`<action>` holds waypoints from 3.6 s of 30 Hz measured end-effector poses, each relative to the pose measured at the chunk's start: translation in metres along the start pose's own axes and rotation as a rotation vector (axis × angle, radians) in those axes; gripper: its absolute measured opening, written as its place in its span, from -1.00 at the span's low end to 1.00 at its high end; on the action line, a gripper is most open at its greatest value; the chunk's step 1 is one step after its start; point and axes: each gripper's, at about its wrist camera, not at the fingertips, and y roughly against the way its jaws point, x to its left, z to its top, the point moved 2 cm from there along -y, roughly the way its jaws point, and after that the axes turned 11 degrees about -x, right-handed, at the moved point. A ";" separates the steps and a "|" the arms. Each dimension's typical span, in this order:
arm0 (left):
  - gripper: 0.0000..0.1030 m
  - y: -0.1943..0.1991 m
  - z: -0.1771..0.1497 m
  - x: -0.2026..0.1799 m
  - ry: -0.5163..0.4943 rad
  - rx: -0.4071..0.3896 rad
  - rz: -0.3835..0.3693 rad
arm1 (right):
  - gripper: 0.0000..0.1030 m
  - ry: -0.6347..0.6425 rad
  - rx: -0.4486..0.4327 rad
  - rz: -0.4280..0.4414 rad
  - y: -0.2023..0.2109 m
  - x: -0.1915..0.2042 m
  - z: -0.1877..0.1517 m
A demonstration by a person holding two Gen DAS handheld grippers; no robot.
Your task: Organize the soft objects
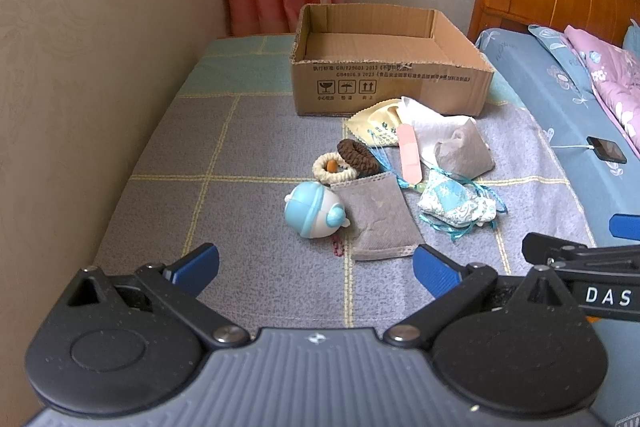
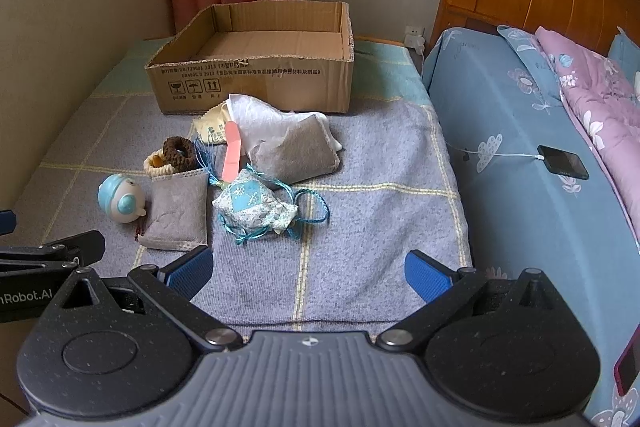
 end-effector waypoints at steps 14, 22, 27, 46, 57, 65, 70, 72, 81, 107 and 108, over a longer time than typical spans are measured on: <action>0.99 0.001 -0.001 -0.001 -0.007 -0.008 0.017 | 1.00 0.002 -0.012 0.015 0.003 0.002 0.002; 0.99 0.001 -0.001 -0.001 -0.005 -0.009 0.017 | 1.00 0.001 -0.013 0.017 0.004 0.002 0.001; 0.99 0.001 -0.001 -0.001 -0.006 -0.013 0.017 | 1.00 0.003 -0.014 0.016 0.004 0.002 0.002; 0.99 0.002 0.001 -0.002 -0.004 -0.013 0.016 | 1.00 0.000 -0.019 0.013 0.003 0.002 0.003; 0.99 0.004 0.001 -0.003 -0.006 -0.017 0.015 | 1.00 0.002 -0.022 0.011 0.005 0.001 0.003; 0.99 0.003 0.003 0.002 -0.008 -0.041 -0.045 | 1.00 0.013 -0.036 0.020 0.004 0.001 0.007; 0.99 -0.006 0.000 0.013 -0.012 -0.073 -0.059 | 1.00 0.047 -0.059 0.005 0.002 -0.003 0.009; 0.99 -0.016 -0.004 0.019 -0.007 -0.062 -0.064 | 1.00 0.040 -0.059 0.012 -0.001 -0.006 0.009; 0.99 -0.057 -0.034 0.021 -0.057 0.039 -0.096 | 1.00 0.070 -0.034 0.082 -0.033 -0.012 -0.008; 1.00 -0.087 -0.048 0.026 -0.145 -0.034 -0.207 | 1.00 0.160 0.040 0.158 -0.093 -0.006 -0.035; 1.00 -0.087 -0.049 0.027 -0.142 -0.047 -0.206 | 1.00 0.165 0.040 0.158 -0.093 -0.006 -0.036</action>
